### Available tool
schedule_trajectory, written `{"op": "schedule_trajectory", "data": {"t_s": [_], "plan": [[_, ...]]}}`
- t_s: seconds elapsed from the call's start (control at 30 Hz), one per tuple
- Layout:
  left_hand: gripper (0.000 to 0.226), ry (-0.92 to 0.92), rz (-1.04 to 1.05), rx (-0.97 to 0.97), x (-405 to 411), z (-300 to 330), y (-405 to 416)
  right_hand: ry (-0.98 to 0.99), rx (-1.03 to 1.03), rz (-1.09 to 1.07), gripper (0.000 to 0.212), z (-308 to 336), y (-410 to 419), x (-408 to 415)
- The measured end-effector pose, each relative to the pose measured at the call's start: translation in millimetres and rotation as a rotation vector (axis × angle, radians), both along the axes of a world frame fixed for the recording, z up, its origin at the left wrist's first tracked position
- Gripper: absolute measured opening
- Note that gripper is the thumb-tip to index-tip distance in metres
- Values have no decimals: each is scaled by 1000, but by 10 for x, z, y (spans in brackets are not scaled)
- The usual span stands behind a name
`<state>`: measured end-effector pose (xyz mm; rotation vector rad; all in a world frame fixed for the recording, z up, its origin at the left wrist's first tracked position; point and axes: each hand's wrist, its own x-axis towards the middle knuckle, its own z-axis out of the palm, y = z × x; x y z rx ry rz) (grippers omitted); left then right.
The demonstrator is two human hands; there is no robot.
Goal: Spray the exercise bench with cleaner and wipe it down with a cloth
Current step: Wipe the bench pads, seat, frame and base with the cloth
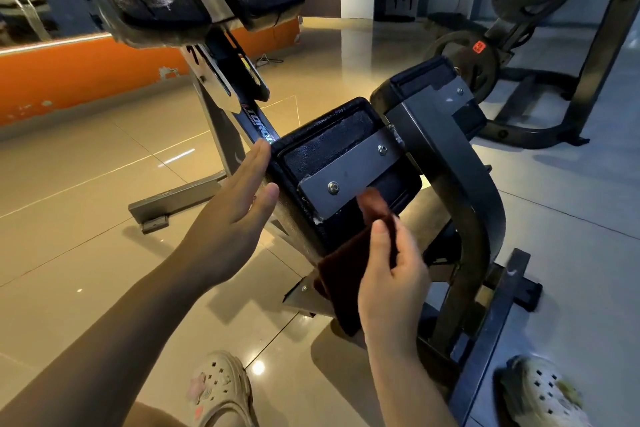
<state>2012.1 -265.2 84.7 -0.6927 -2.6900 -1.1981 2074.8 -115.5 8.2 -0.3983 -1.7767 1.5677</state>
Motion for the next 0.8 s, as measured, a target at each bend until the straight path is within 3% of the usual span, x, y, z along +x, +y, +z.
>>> {"op": "schedule_trajectory", "data": {"t_s": [0.1, 0.17, 0.27, 0.37, 0.43, 0.5, 0.7, 0.8], "plan": [[57, -5, -9, -28, -25, 63, -58, 137, 52, 5, 15, 336, -20, -68], [61, -21, 25, -46, -38, 109, -98, 192, 255, 64, 21, 469, -36, -250], [57, -46, 98, -31, -25, 154, -155, 64, 622, 225, 37, 412, -52, -513], [62, -33, 121, -12, 0, 181, -209, 49, 899, 221, 47, 191, 25, -510], [66, -21, 115, 0, 14, 161, -232, 85, 934, 205, 47, 94, 64, -445], [56, 0, 69, 8, 22, 111, -221, 89, 929, 195, 47, 113, 36, -434], [44, 89, 20, -25, -16, 119, -85, -105, 839, 274, 48, 594, 22, -678], [42, 116, 33, 39, -69, 182, -64, -125, 766, 157, 41, 753, 266, -927]]}}
